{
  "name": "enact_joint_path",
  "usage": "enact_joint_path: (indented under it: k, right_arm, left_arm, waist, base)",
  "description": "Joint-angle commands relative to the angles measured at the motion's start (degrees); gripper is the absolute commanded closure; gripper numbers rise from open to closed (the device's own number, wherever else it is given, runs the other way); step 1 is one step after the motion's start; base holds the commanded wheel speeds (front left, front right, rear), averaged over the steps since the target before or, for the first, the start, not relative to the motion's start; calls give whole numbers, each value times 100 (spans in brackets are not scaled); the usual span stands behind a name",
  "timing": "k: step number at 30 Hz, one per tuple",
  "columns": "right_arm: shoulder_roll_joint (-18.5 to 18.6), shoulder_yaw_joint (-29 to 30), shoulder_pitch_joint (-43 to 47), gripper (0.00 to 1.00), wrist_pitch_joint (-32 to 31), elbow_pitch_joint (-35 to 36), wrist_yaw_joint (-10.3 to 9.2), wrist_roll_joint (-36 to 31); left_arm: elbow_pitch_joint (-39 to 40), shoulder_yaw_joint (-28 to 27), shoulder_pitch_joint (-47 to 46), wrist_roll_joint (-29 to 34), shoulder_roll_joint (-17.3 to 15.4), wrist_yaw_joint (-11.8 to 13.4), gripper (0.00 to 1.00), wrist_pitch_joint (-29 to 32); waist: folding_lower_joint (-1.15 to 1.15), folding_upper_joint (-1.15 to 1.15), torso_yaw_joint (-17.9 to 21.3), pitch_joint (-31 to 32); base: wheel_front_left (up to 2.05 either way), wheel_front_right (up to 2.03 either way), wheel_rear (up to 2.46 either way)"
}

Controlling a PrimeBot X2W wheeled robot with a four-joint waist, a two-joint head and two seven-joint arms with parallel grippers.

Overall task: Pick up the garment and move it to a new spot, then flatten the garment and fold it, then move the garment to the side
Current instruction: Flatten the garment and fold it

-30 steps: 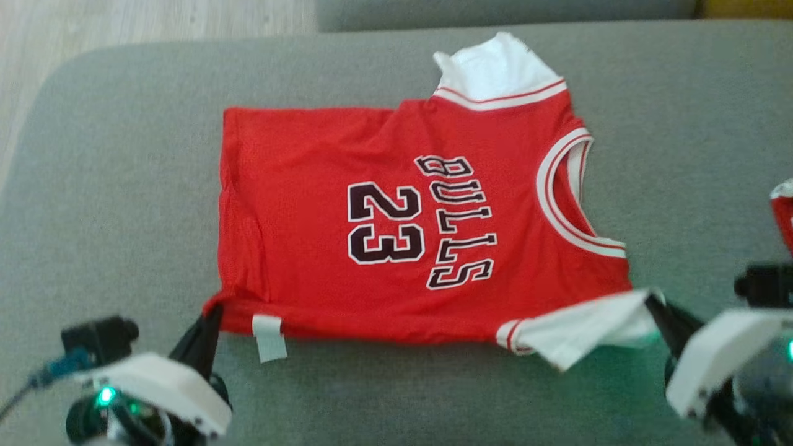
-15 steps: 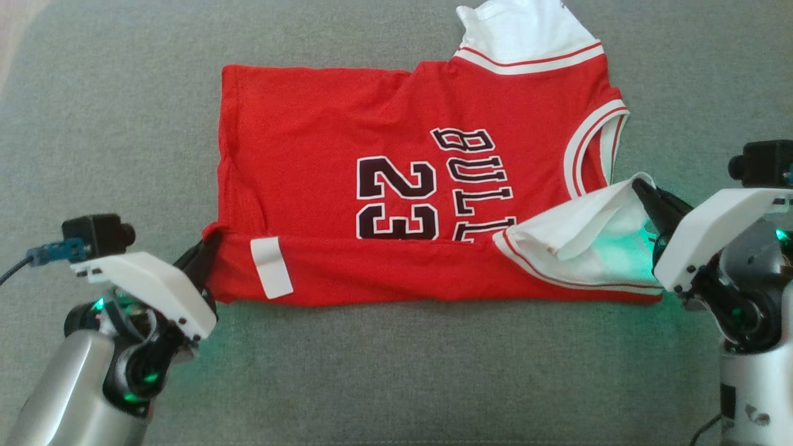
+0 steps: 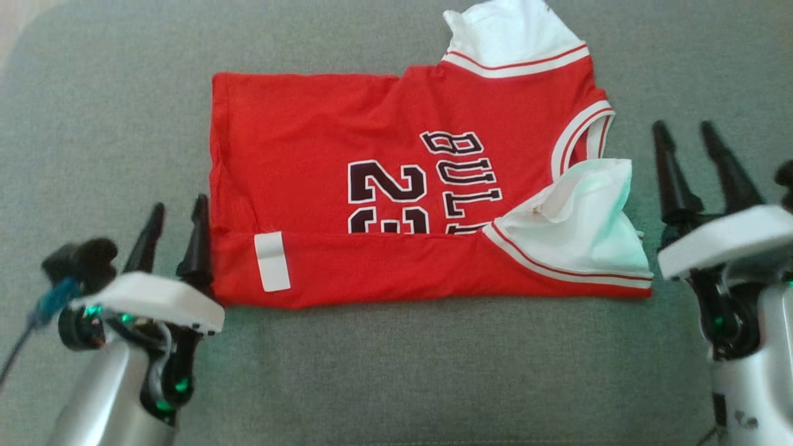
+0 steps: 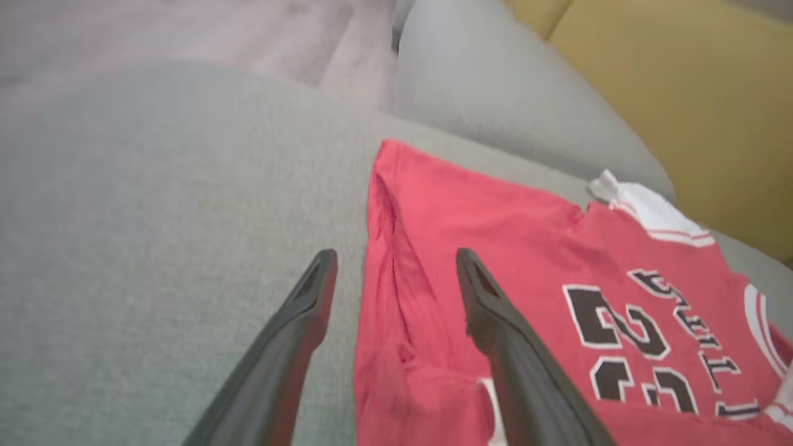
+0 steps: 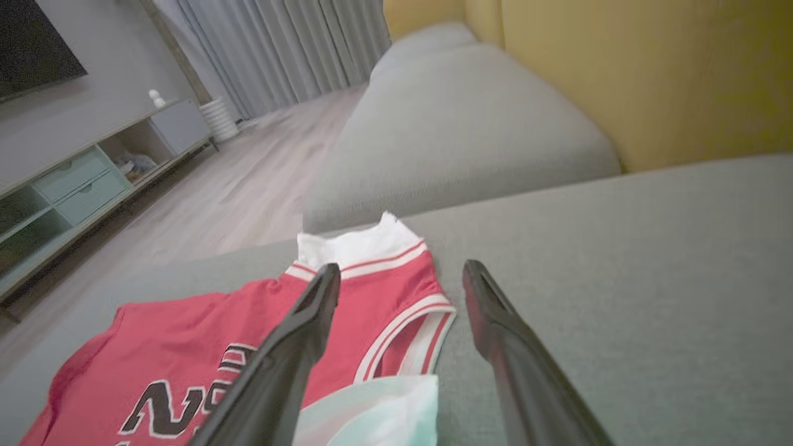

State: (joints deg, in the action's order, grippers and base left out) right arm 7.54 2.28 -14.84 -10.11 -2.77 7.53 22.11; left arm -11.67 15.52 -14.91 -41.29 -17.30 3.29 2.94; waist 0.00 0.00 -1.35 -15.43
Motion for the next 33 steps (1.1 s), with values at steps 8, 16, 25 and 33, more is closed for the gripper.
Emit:
enact_joint_path:
  k: [8, 16, 25, 33]
  right_arm:
    - [-87, -257, 789, 0, 1008, 914, -4, -1002]
    - [-348, -479, 1659, 0, 903, 1531, -4, -1287]
    - [-425, -589, 2004, 0, 774, 1674, -4, -1272]
    - [-431, -416, 2031, 0, 531, 1537, -4, -1252]
  left_arm:
    - [731, -329, 448, 1149, 34, 636, 0, -1662]
    - [1030, -280, 1143, 1794, -14, 1089, 0, -1757]
    - [958, -126, 1347, 1831, 23, 1131, 0, -1706]
    - [574, 103, 1119, 1699, 50, 859, 0, -1439]
  waist:
    - [0, 0, -17, 352]
    - [0, 0, 53, 561]
    - [0, 0, 93, 635]
    - [0, 0, -32, 582]
  base:
    - [0, 0, 0]
    - [0, 0, 0]
    - [0, 0, 0]
    - [0, 0, 0]
